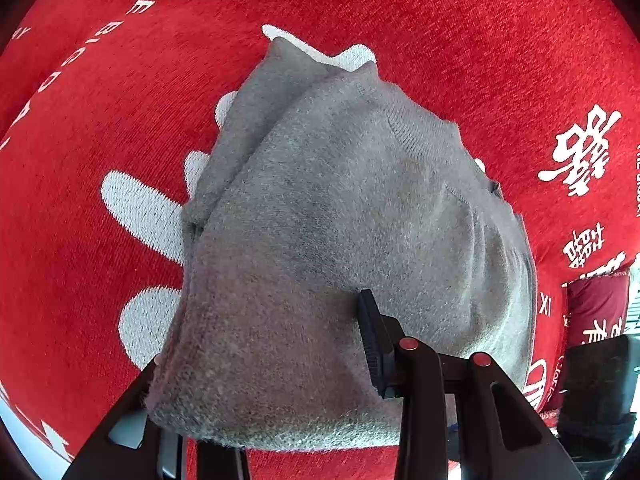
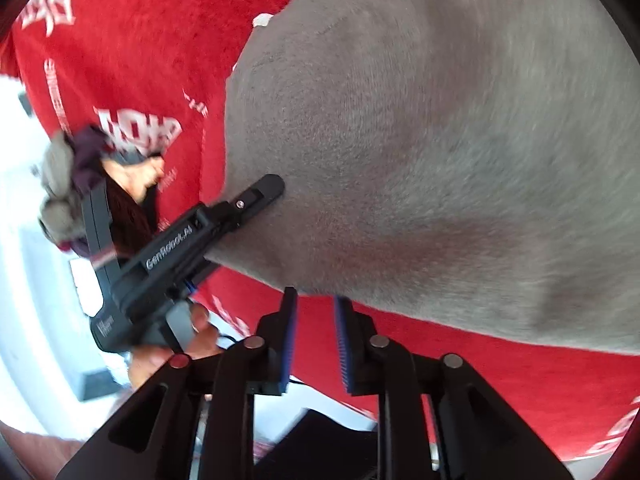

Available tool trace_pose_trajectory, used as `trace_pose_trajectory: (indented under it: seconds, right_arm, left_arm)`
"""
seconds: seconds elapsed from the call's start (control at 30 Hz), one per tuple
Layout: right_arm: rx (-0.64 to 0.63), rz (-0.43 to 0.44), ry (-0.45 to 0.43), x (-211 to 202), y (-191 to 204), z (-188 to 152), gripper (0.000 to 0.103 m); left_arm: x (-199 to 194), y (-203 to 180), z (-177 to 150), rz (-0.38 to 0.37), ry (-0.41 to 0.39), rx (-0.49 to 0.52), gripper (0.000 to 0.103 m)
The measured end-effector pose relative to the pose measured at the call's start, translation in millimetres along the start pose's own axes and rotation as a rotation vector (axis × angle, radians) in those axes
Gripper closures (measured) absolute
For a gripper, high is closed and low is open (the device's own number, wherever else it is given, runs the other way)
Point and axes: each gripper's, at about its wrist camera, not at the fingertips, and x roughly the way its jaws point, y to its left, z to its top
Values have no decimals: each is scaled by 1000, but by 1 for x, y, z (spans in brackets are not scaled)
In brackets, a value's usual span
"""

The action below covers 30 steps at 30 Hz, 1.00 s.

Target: Fold small clothes

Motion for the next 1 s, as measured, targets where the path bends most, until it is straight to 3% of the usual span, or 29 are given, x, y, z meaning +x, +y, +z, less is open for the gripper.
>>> trace_pose_trajectory:
  seconds: [0.07, 0.17, 0.47, 0.57, 0.6, 0.77, 1.0]
  right_arm:
    - [-36, -43, 4, -9, 5, 4, 59]
    - [-87, -96, -2, -22, 16, 13, 50]
    - [-171, -189, -17, -36, 42, 50, 46]
    - [-194, -210, 5, -35, 50, 63, 44]
    - [-204, -217, 17, -32, 53, 68, 43]
    - [-274, -257, 53, -23, 78, 89, 39]
    - [-348, -234, 152, 3, 124, 127, 30]
  left_arm:
    - [0, -3, 0, 17, -1, 23, 65]
    - [1, -8, -1, 39, -3, 56, 65]
    - [0, -10, -3, 72, -10, 91, 65]
    - [-4, -13, -6, 138, -50, 137, 65]
    - [-6, -13, -7, 161, -66, 160, 75]
    - [-13, -24, -13, 219, -124, 310, 89]
    - [-17, -63, -50, 386, -264, 741, 89]
